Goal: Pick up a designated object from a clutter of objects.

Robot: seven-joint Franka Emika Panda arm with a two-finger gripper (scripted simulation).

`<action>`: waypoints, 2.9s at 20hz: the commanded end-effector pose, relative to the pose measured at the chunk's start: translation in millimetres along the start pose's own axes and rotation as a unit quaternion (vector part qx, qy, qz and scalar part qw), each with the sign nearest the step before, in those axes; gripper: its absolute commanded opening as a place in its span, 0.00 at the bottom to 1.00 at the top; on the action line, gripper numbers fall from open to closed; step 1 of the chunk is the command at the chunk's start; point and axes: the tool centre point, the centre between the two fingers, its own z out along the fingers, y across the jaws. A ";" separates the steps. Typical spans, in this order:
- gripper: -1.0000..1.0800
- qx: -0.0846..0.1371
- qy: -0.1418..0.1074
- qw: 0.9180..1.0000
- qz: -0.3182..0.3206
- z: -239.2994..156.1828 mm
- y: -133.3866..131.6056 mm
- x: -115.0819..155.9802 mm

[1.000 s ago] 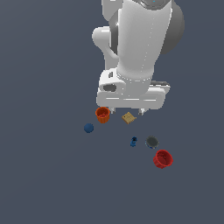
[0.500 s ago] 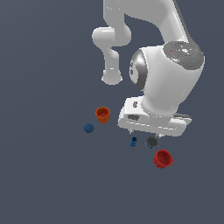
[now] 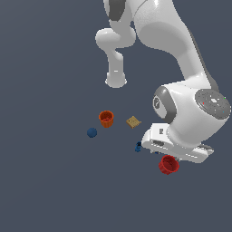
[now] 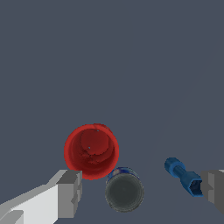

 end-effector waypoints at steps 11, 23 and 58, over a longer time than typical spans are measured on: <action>0.96 0.001 -0.002 0.999 0.045 54.0 -46.0 -6.8; 0.96 0.001 -0.002 0.999 0.046 81.5 -46.8 -8.1; 0.00 0.001 -0.002 0.999 0.046 74.0 -40.6 -21.5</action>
